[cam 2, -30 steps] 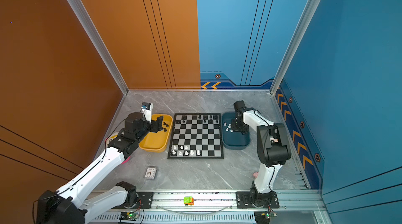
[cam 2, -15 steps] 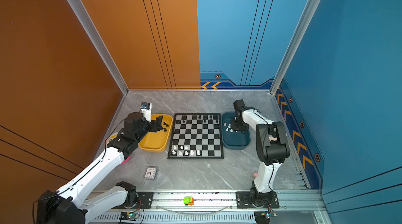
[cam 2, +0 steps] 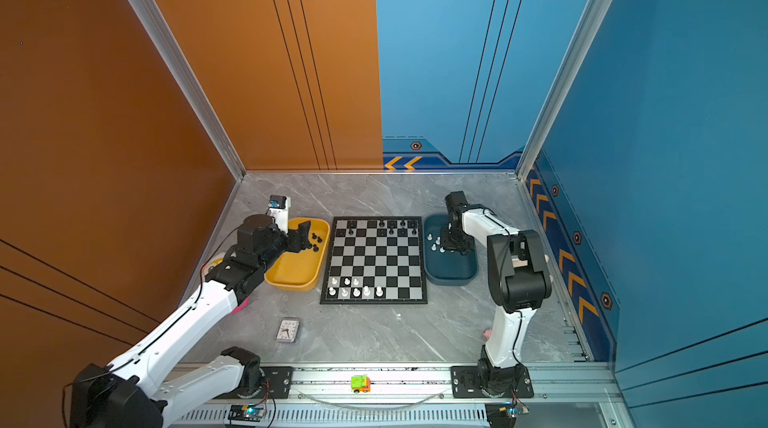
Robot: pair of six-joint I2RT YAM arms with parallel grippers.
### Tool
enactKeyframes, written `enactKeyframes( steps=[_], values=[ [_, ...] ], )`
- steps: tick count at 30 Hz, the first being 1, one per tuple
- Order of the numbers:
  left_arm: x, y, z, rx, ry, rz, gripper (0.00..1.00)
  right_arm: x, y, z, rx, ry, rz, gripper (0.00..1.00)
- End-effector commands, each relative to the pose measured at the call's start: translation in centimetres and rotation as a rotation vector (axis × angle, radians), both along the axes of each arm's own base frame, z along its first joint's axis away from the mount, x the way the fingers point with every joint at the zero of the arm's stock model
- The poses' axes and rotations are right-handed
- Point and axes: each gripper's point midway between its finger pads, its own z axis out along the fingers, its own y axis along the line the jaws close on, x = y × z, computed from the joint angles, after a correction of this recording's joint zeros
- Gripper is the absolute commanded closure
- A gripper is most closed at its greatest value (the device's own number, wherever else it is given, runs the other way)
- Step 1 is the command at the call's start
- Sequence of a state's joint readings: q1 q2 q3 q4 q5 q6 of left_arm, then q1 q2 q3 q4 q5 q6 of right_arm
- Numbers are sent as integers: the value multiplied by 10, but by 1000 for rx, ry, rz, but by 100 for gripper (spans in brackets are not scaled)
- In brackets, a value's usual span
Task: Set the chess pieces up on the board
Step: 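Lower the right gripper and grasp another white pawn in the teal tray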
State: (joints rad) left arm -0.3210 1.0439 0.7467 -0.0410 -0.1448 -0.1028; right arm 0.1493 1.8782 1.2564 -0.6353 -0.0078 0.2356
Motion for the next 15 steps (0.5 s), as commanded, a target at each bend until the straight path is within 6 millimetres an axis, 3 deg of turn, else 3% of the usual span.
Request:
enactKeyframes(
  steps=[1,15],
  values=[
    [2,-1,10,-28,-24,-4,24,6,-1,4,11,-5,0,80],
    [0,1,10,-29,-30,-2,24,2,-2,10,1,-4,-2,98]
  ],
)
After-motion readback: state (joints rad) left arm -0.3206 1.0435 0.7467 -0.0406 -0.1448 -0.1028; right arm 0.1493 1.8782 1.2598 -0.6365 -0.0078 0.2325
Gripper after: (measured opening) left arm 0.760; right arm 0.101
